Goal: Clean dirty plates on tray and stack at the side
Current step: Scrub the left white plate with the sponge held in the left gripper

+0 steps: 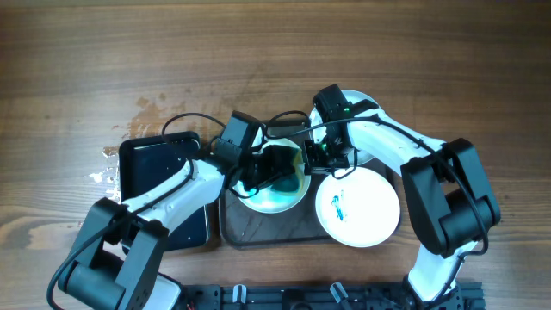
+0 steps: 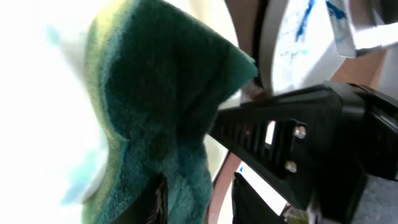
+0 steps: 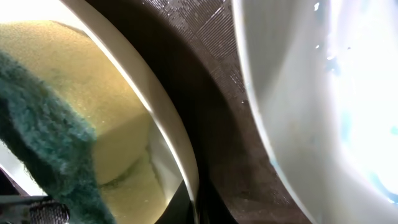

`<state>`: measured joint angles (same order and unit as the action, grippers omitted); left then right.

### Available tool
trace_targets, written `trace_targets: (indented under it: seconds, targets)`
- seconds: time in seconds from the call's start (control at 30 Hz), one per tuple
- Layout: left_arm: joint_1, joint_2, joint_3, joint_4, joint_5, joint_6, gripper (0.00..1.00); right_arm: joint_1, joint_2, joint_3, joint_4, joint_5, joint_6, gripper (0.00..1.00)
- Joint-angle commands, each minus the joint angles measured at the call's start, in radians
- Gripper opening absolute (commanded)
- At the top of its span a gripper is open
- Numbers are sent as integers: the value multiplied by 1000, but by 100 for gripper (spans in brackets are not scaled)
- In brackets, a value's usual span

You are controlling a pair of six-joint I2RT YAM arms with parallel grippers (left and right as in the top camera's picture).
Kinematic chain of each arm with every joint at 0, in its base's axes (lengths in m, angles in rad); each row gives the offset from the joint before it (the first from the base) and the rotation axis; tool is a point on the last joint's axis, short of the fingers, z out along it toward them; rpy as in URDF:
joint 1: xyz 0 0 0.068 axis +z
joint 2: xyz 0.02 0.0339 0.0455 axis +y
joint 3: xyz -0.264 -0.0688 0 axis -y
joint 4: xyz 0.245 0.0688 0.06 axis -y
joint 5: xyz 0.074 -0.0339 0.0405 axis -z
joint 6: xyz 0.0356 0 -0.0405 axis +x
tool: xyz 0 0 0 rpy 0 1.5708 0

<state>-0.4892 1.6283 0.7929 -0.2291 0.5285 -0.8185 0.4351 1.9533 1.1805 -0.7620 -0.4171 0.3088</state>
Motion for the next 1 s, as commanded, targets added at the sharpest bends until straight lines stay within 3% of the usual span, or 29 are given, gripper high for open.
trace_targets:
  seconds: [0.0,0.4,0.97]
  targets:
    - [-2,-9,13,-39,-120,-5,31,-6,18,-11,-9,59,-21,5]
    - [-2,-9,88,28,-93,19,35,-6,18,-11,-16,58,-21,4]
    - [-3,-9,91,-146,-182,76,37,-6,18,-11,-18,58,-36,4]
